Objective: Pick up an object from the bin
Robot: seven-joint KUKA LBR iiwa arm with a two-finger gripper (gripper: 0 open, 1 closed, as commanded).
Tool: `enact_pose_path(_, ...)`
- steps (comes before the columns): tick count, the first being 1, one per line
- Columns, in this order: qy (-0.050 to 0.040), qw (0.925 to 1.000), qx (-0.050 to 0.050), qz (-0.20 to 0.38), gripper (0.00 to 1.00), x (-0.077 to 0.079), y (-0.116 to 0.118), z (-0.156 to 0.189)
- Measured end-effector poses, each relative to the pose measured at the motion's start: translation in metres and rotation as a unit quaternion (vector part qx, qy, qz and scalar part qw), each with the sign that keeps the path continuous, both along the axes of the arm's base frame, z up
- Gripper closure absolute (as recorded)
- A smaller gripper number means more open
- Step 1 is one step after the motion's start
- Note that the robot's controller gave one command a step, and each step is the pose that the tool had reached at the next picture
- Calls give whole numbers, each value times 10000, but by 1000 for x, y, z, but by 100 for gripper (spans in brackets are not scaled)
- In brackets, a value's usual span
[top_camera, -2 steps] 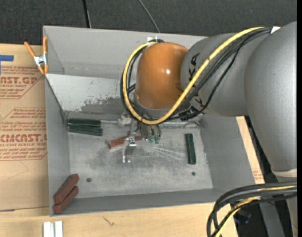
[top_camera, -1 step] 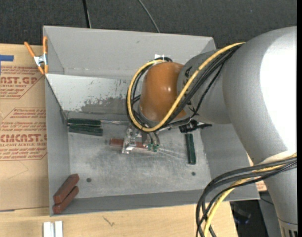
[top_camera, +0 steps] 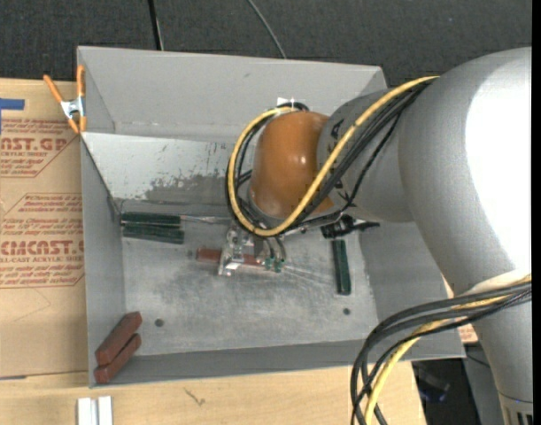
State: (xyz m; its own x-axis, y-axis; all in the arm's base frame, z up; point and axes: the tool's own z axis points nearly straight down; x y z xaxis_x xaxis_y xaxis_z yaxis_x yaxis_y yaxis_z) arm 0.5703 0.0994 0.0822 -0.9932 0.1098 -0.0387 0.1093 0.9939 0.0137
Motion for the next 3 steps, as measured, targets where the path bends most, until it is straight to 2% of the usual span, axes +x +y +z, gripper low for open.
enact_pose_path(1, 210, 9998, -42, -22, 100, -6, 11, 42)
enact_pose_path(2, 209, 9990, -57, 389, 100, -7, 7, 109)
enact_pose_path(3, 186, 9988, -57, 457, 100, -7, 6, 130)
